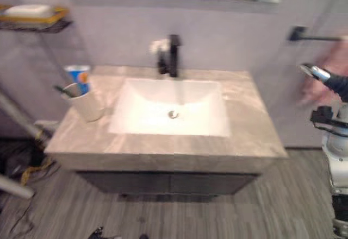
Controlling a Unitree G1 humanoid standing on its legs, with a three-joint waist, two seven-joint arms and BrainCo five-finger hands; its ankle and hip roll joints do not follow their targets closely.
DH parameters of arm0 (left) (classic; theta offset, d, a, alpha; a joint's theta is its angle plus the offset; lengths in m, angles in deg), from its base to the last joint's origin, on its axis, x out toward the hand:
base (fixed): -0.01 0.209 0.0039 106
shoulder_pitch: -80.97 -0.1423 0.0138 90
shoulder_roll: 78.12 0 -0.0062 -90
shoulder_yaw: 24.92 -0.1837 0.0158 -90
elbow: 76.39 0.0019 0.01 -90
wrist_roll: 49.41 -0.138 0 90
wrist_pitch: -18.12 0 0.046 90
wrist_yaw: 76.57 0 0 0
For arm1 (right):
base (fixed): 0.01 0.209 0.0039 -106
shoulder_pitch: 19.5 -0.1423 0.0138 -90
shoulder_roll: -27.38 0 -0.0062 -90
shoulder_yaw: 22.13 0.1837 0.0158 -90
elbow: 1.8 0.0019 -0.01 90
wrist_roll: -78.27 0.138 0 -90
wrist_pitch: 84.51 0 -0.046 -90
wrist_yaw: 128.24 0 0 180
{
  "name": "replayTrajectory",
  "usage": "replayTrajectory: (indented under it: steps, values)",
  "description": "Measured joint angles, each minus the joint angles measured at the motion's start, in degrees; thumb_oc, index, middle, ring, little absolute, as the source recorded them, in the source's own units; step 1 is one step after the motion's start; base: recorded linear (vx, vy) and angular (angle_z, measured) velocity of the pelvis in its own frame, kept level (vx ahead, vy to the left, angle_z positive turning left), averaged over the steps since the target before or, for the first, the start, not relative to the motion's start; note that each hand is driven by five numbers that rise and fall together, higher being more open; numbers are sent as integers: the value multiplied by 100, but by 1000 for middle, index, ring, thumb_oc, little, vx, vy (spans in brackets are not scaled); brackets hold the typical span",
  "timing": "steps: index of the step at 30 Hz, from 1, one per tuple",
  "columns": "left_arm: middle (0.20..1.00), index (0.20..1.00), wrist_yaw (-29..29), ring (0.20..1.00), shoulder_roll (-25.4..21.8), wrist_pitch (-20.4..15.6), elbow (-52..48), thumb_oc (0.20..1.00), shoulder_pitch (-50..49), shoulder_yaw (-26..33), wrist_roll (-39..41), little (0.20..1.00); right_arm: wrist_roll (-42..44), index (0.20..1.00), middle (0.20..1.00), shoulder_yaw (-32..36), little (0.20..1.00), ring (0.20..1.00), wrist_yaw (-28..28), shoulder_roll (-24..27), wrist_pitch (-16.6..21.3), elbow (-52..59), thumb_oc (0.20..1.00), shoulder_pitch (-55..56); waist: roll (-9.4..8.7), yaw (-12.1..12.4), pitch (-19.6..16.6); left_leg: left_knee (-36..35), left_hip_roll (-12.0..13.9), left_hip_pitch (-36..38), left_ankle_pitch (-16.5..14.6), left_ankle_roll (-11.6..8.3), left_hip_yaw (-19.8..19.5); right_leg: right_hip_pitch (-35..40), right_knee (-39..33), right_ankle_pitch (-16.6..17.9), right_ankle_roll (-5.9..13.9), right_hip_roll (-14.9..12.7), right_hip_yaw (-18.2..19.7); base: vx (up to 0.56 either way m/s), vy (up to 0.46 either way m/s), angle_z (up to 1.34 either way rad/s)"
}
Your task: Put brush and paste in cup on sink, flatten towel.
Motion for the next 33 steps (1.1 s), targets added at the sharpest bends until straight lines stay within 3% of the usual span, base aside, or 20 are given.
replayTrajectory:
  steps: [1, 3, 4, 5, 8, 9, 11, 13, 14, 17, 20, 21, 23, 27, 31, 33]
  values:
    - [1000, 1000, -30, 1000, 70, -13, 6, 1000, -17, 50, 1, 1000, 9, 1000, 1000, -4, 1000, 1000, -58, -145, -60, -121, 1000, 237, 41, -34, -20, -5, 15, -7, -49, 4, 27, 1, 0, -13, -27, 8, 39, 32, -46, -38]
    - [1000, 1000, -54, 1000, 242, -43, -52, 1000, 24, 3, 10, 1000, 253, 1000, 1000, 154, 1000, 1000, -65, -1161, 108, -504, 1000, 662, 199, -153, -118, -2, 56, 3, -61, 8, 123, -102, 1, -2, -27, 48, 183, 20, -41, -27]
    - [1000, 1000, -64, 1000, 314, -80, -131, 1000, 1, 35, 17, 1000, 415, 1000, 1000, 239, 1000, 1000, -45, -1746, 61, -882, 1000, 836, 213, -146, -136, -3, 72, 18, -60, 7, 140, -96, 0, -2, -42, 66, 193, -10, -38, -8]
    - [1000, 1000, -71, 1000, 349, -115, -277, 1000, -16, -55, 20, 1000, 731, 1000, 1000, 137, 1000, 1000, 3, -2342, -46, -1556, 1000, 1125, 336, -188, -144, -2, 83, 23, -50, 21, 160, -102, 0, 5, -50, 78, 207, -3, -34, -9]
    - [1000, 1000, -43, 1000, 315, -124, -811, 1000, -190, -64, 22, 1000, 1350, 1000, 1000, -291, 1000, 1000, 135, -2918, -344, -2003, 1000, 1448, 512, -221, -69, -1, 88, 56, -31, -3, 268, -108, 1, 77, -79, 85, 264, -6, -19, -17]
    - [1000, 1000, -47, 1000, 262, -106, -1414, 1000, -388, -86, 19, 1000, 1893, 1000, 1000, -827, 1000, 1000, -294, -2970, -381, -1928, 1000, 1709, 593, -272, -7, 7, 89, 112, -31, -3, 330, -92, 1, 97, -78, 111, 371, -57, -34, -20]
    - [1000, 1000, -54, 1000, 208, -158, -1768, 1000, -468, -67, 18, 1000, 1962, 1000, 1000, -1276, 1000, 1000, -680, -2829, -530, -1856, 1000, 1876, 581, -260, 0, -1, 97, 125, -31, -3, 323, -72, 0, 93, -72, 103, 370, -54, -29, -7]
    - [1000, 1000, -218, 1000, -175, -137, -3020, 1000, -906, -356, 57, 1000, 1565, 1000, 1000, -2686, 1000, 1000, -1367, -1817, -676, -1810, 1000, 1835, 470, -267, 97, 23, 114, 154, -21, -12, 389, -86, 0, 100, -60, 104, 406, -21, -18, -10]
    - [1000, 1000, -378, 1000, -319, -261, -3282, 1000, -937, -429, 63, 1000, 1319, 1000, 1000, -2868, 1000, 1000, -1779, -1595, -716, -1763, 1000, 1867, 448, -206, 159, 16, 123, 197, -12, -6, 365, -17, 0, 102, -63, 106, 393, -16, -19, 4]
    - [1000, 1000, -726, 1000, -829, -311, -4018, 1000, -1061, -516, 128, 1000, 936, 1000, 1000, -2945, 1000, 1000, -2300, -1608, -937, -2298, 1000, 1417, 295, -53, 219, -3, 161, 207, -40, 6, 324, -4, -1, 79, -105, 141, 378, -9, -11, 5]
    - [1000, 1000, -895, 1000, -1186, -369, -4793, 1000, -1338, -332, 123, 1000, 822, 1000, 1000, -2934, 1000, 1000, -2515, -1615, -996, -2182, 1000, 1278, 338, 27, 236, -3, 143, 202, -45, 1, 302, 3, -2, 80, -97, 125, 367, -4, -17, 4]
    - [1000, 1000, -1012, 1000, -1705, -197, -5328, 1000, -1398, -534, -410, 1000, 756, 1000, 1000, -2968, 1000, 1000, -2533, -1650, -1011, -2242, 1000, 1185, 366, 66, 246, 0, 143, 201, -40, 12, 295, 4, -1, 85, -90, 131, 358, 0, 0, 0]
    - [1000, 1000, -1321, 1000, -2379, -297, -6406, 1000, -1632, -416, -894, 1000, 712, 1000, 1000, -2969, 1000, 1000, -2563, -1675, -1040, -2241, 1000, 1036, 404, 150, 263, 3, 158, 200, -22, -6, 303, 18, -1, 100, -106, 142, 355, 0, 0, 0]
    - [1000, 1000, -1665, 1000, -2385, -495, -7494, 1000, -1358, -92, -690, 1000, 659, 1000, 1000, -3135, 1000, 1000, -2653, -1686, -1098, -2264, 1000, 974, 457, 208, 234, 26, 131, 216, -5, -22, 156, 130, 5, 107, -106, 127, 214, -13, -25, 16]
    - [1000, 1000, -1670, 1000, -2086, -766, -8303, 1000, -996, 133, 642, 1000, 664, 1000, 1000, -3236, 1000, 1000, -2696, -1810, -1115, -2328, 1000, 876, 391, 254, 243, 25, 159, 202, 27, -64, 7, 212, 38, 71, -110, 157, 56, -16, -31, 19]
    - [1000, 1000, -1604, 1000, -2024, -851, -8489, 1000, -1106, 546, 998, 1000, 679, 1000, 1000, -3192, 1000, 1000, -2698, -1890, -1111, -2330, 1000, 960, 351, 284, 220, 24, 171, 196, 27, -69, -19, 219, 7, 38, -120, 168, 28, 5, -13, 12]
